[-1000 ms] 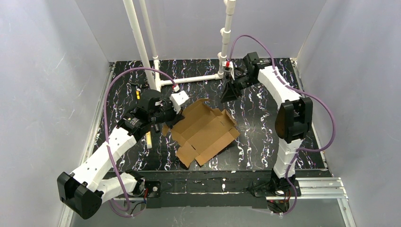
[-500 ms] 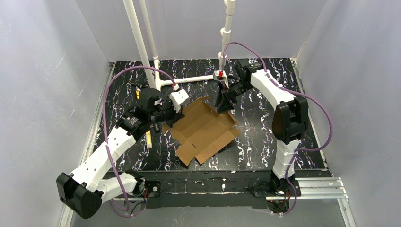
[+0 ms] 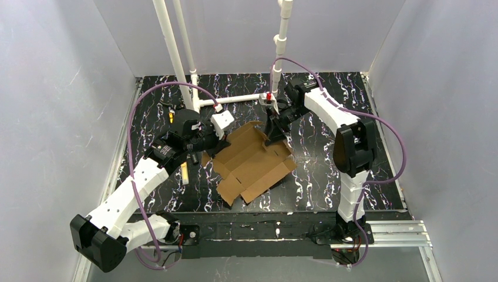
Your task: Fold the paper box
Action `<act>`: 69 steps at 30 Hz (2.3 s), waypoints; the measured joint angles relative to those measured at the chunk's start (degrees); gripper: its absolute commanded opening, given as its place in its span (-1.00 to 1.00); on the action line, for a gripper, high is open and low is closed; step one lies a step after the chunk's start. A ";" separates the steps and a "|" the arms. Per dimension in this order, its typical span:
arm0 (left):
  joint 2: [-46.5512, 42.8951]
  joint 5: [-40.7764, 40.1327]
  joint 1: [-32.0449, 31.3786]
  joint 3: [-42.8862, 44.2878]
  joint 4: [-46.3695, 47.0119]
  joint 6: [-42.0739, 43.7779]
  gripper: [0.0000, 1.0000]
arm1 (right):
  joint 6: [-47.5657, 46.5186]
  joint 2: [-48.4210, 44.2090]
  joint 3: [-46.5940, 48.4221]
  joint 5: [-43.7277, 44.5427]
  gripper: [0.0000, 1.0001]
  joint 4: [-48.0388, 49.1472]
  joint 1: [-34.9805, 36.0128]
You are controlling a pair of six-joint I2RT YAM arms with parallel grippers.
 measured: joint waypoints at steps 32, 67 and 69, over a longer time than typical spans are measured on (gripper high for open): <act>-1.22 1.46 0.00 -1.09 4.70 -3.67 -1.00 | -10.21 3.69 0.74 -6.43 -0.97 -8.37 0.57; 11.13 -8.81 -1.79 10.14 -4.83 4.31 -1.00 | 59.69 -30.56 -59.39 17.94 0.32 72.78 -15.93; 12.46 -9.88 -2.82 11.21 -5.29 4.37 -1.00 | 61.70 -30.56 -59.39 17.92 0.45 77.07 -16.26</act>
